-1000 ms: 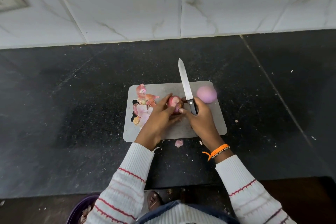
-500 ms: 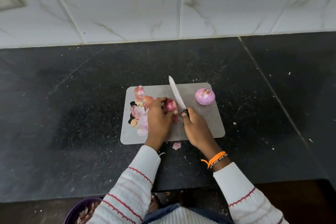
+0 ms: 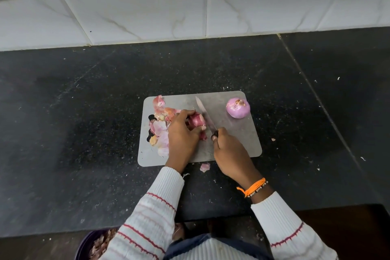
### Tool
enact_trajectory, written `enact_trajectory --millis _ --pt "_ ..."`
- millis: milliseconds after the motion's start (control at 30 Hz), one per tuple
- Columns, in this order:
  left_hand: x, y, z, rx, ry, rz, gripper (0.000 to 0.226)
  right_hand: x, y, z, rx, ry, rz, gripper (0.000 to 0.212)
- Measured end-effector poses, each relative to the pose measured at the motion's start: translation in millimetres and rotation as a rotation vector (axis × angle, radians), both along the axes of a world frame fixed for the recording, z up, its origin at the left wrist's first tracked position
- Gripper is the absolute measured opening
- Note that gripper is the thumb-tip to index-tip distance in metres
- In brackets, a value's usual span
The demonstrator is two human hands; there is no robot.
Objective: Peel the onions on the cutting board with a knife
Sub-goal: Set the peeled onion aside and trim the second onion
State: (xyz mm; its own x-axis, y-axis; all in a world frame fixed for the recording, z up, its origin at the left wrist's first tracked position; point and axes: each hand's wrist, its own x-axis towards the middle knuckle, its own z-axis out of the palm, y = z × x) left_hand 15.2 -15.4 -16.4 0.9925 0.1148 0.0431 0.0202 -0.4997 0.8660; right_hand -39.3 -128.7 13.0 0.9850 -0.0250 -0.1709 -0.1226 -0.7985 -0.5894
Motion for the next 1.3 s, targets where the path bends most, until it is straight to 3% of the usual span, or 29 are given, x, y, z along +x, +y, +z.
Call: enact_trajectory --millis 533,667,900,1300 --pt "11 8 2 -0.01 0.033 -0.054 0.047 5 11 22 -0.254 0.061 0.111 0.042" --pt "14 8 3 -0.002 0.049 -0.049 0.046 14 13 26 -0.242 0.096 0.12 0.041" --pt "14 6 5 0.002 0.064 -0.035 0.046 25 15 20 -0.27 0.027 0.105 0.023" --pt "14 6 13 0.051 0.075 -0.011 0.037 22 12 5 -0.24 0.008 0.1 0.026"
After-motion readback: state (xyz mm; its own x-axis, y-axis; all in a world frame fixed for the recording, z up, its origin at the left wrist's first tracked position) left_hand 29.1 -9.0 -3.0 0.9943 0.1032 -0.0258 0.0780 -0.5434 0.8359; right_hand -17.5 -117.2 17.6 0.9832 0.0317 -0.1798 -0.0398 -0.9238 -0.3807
